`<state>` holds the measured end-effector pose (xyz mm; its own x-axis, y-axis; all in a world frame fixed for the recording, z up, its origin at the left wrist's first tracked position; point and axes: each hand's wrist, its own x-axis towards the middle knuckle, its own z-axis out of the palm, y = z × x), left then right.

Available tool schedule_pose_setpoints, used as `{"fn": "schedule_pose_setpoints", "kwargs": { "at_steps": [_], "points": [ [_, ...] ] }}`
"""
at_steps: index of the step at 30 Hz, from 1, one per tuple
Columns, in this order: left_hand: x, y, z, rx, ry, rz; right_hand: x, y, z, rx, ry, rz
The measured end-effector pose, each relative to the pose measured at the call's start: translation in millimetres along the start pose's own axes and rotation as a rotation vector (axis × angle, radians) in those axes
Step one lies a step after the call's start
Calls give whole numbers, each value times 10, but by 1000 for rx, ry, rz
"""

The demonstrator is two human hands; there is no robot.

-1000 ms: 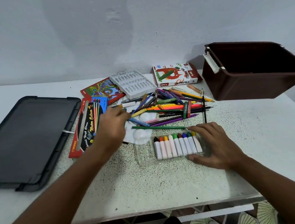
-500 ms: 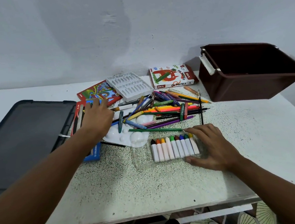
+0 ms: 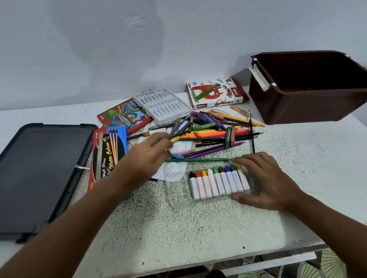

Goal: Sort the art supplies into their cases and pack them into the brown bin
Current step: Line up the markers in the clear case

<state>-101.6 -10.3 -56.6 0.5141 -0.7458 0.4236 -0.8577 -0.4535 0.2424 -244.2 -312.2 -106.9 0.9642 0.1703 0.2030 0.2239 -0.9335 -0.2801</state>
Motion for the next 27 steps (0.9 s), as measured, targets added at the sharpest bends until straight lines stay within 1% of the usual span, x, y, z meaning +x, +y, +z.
{"fn": "schedule_pose_setpoints", "kwargs": {
  "at_steps": [3,7,11,17,27],
  "points": [
    [-88,210,173,-29,-33,137,5,9,4,2,-5,6],
    [-165,360,275,-80,-73,211,2,14,10,-1,-9,10],
    [-210,385,276,-97,-107,192,3,18,15,-1,-6,10],
    [-216,431,246,-55,-145,222,3,8,6,2,0,10],
    [-222,454,223,-23,-145,205,0,0,-1,2,11,5]
  ]
}}
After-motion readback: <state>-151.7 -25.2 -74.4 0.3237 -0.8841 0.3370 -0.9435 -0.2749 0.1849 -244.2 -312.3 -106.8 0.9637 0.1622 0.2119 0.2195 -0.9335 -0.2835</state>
